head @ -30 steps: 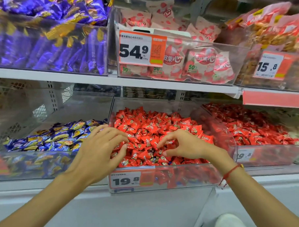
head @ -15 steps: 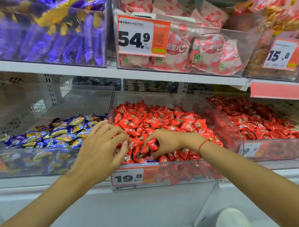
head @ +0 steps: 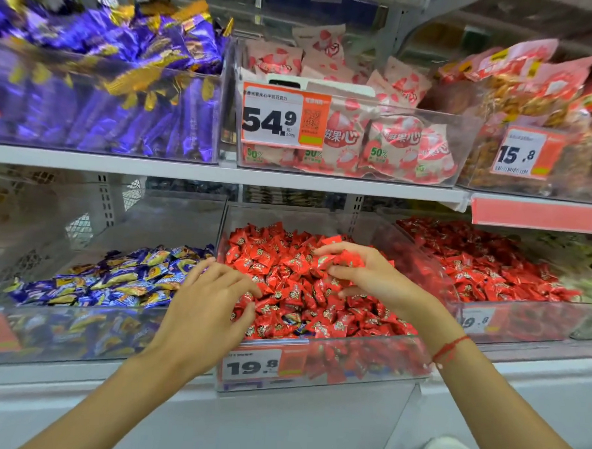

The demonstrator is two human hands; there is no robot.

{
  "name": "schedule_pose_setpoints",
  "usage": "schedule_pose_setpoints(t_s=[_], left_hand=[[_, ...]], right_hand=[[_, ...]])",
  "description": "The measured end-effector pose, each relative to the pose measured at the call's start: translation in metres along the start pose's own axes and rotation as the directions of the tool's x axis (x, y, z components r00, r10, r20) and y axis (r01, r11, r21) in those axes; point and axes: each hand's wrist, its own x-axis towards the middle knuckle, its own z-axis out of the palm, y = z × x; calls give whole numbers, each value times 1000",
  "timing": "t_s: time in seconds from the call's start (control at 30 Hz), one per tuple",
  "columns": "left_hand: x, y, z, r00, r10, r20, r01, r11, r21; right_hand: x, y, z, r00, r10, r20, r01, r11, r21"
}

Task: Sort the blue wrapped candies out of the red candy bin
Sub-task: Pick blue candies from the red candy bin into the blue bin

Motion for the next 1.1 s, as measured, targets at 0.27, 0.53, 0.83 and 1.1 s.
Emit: schedule_pose_setpoints(t_s=[0.27,0.53,0.83,1.1], left_hand=[[1,-2,1,999,34,7,-35,998,52],[45,19,4,949,218,228,-209,976,-62],[90,4,44,627,-142,766,-363,817,448],[96,-3,41,665,-181,724,-324,804,499]], right_hand=[[-1,15,-26,961,52,271,119,807,-579],[18,18,-5,962,-3,274,211,647,-733],[32,41,-11,928,23,373,316,483,-817],[46,49,22,846,7,533,499,342,-796]])
